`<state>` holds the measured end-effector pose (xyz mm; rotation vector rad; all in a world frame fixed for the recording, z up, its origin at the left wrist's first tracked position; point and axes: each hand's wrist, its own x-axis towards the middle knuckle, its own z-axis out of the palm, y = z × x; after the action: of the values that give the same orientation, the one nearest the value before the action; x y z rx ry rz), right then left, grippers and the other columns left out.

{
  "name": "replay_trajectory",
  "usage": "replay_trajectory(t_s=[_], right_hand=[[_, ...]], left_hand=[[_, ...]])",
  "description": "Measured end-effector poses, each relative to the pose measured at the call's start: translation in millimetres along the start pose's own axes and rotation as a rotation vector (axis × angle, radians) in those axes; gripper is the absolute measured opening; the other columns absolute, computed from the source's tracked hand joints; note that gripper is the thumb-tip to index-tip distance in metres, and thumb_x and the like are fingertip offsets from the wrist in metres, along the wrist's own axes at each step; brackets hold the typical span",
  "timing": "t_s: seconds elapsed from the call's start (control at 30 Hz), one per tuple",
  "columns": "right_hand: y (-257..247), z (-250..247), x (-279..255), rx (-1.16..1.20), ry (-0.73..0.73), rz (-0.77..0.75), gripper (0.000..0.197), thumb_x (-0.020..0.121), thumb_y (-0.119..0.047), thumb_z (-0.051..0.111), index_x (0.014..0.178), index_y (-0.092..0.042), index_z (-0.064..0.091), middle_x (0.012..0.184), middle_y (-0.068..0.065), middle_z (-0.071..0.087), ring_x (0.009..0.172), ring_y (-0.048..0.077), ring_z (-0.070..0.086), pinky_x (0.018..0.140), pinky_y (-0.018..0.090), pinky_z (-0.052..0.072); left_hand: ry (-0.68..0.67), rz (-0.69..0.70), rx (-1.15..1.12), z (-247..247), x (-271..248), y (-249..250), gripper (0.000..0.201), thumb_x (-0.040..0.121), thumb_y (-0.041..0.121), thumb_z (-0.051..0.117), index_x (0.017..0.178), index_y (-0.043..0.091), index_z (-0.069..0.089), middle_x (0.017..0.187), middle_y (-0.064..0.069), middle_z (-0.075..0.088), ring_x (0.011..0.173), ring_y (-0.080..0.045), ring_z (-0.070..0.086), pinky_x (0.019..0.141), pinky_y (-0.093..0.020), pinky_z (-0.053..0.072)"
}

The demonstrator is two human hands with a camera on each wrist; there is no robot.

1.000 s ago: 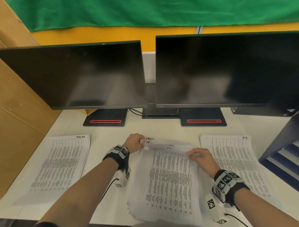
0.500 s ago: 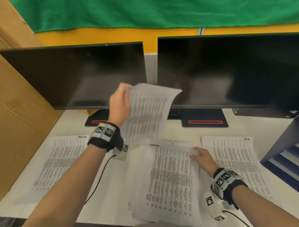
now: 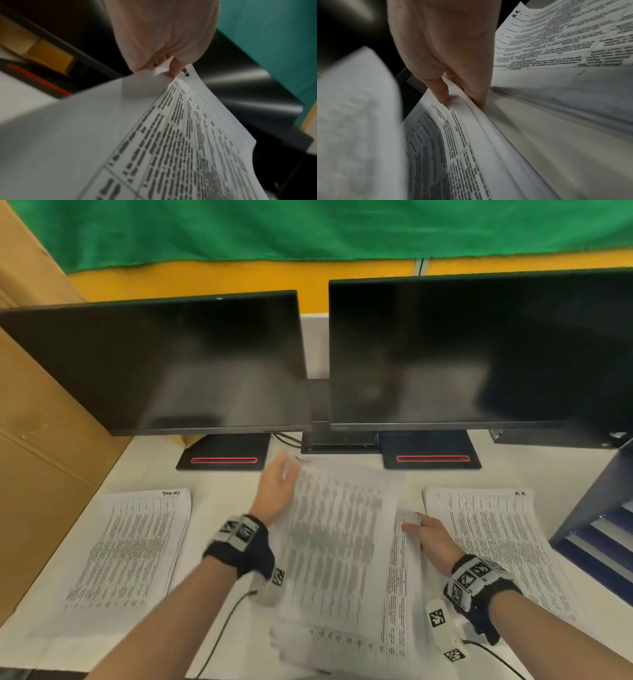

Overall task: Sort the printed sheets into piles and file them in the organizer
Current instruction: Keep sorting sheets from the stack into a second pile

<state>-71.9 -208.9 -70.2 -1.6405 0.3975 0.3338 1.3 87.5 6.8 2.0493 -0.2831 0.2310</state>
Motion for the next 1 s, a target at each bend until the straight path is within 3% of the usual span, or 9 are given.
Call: replay_trajectory(t_s=[0.07, 0.13, 0.2, 0.27, 0.33, 0.47, 0.6, 0.8, 1.0], right_hand=[[-5, 1, -4, 0.059, -0.013, 0.018, 0.024, 0.091, -0.008, 0.053, 0.111, -0.007, 0.067, 0.105, 0.010, 0.072, 0.097, 0.024, 0.069, 0.083, 0.032, 0.054], [-10, 1, -7, 0.113, -0.013, 0.028, 0.024, 0.092, -0.010, 0.053, 0.110, -0.005, 0.067, 0.106, 0.012, 0.072, 0.097, 0.024, 0.068, 0.080, 0.030, 0.054], [-15, 1, -11, 0.214, -0.018, 0.067, 0.030, 0.096, -0.024, 0.048, 0.110, -0.005, 0.067, 0.108, 0.011, 0.071, 0.099, 0.024, 0.067, 0.083, 0.033, 0.050], [-19, 0, -16, 0.309, -0.076, 0.110, 0.039, 0.098, -0.040, 0.042, 0.107, -0.012, 0.068, 0.106, 0.005, 0.073, 0.099, 0.020, 0.068, 0.086, 0.033, 0.047], [-18, -1, -17, 0.242, -0.132, 0.063, 0.034, 0.094, -0.039, 0.052, 0.112, -0.015, 0.066, 0.108, 0.004, 0.072, 0.101, 0.019, 0.068, 0.090, 0.036, 0.047], [-5, -5, -8, 0.060, -0.064, -0.049, 0.022, 0.082, -0.001, 0.064, 0.103, -0.006, 0.069, 0.105, 0.020, 0.070, 0.097, 0.035, 0.067, 0.089, 0.043, 0.052], [-3, -6, -6, -0.067, -0.070, -0.109, 0.018, 0.078, 0.003, 0.065, 0.088, -0.008, 0.076, 0.095, 0.019, 0.071, 0.099, 0.033, 0.063, 0.093, 0.037, 0.044], [-5, -6, -12, -0.114, -0.119, -0.146, 0.018, 0.081, 0.005, 0.063, 0.090, -0.004, 0.076, 0.096, 0.017, 0.072, 0.099, 0.025, 0.064, 0.085, 0.018, 0.042], [-10, 1, -17, -0.137, -0.141, -0.168, 0.019, 0.080, 0.012, 0.060, 0.085, 0.000, 0.075, 0.092, 0.015, 0.072, 0.091, 0.018, 0.064, 0.073, 0.002, 0.044]], left_hand=[[-0.071, -0.113, -0.019, 27, -22, -14, 0.014, 0.099, 0.018, 0.045, 0.087, 0.019, 0.053, 0.079, 0.010, 0.057, 0.071, 0.006, 0.053, 0.068, -0.014, 0.042], [-0.100, -0.222, -0.029, 46, -35, -30, 0.018, 0.098, 0.025, 0.045, 0.097, 0.010, 0.053, 0.089, -0.002, 0.065, 0.081, -0.010, 0.061, 0.075, -0.029, 0.049], [-0.114, -0.315, -0.005, 55, -38, -42, 0.036, 0.095, 0.035, 0.045, 0.112, 0.004, 0.052, 0.106, -0.012, 0.065, 0.099, -0.025, 0.061, 0.090, -0.041, 0.048], [-0.175, -0.395, 0.049, 60, -39, -50, 0.041, 0.095, 0.032, 0.044, 0.120, -0.001, 0.048, 0.116, -0.017, 0.062, 0.109, -0.032, 0.058, 0.097, -0.043, 0.045], [-0.247, -0.404, 0.116, 64, -39, -55, 0.036, 0.096, 0.026, 0.045, 0.120, 0.000, 0.050, 0.119, -0.017, 0.061, 0.112, -0.032, 0.056, 0.099, -0.043, 0.043], [-0.216, -0.456, 0.078, 62, -29, -44, 0.035, 0.099, 0.028, 0.037, 0.079, 0.008, 0.057, 0.090, -0.008, 0.051, 0.090, -0.021, 0.050, 0.085, -0.033, 0.040], [-0.116, -0.436, 0.143, 49, -11, -48, 0.030, 0.097, 0.010, 0.036, 0.099, 0.006, 0.065, 0.108, -0.013, 0.054, 0.098, -0.022, 0.050, 0.086, -0.024, 0.035], [-0.405, -0.367, 0.271, 31, 4, -60, 0.029, 0.093, 0.001, 0.042, 0.099, 0.007, 0.069, 0.111, -0.009, 0.067, 0.105, -0.025, 0.058, 0.089, -0.026, 0.041], [-0.493, -0.328, 0.347, 18, 1, -63, 0.022, 0.087, 0.002, 0.053, 0.103, 0.008, 0.067, 0.111, -0.008, 0.067, 0.105, -0.021, 0.059, 0.081, -0.017, 0.037]])
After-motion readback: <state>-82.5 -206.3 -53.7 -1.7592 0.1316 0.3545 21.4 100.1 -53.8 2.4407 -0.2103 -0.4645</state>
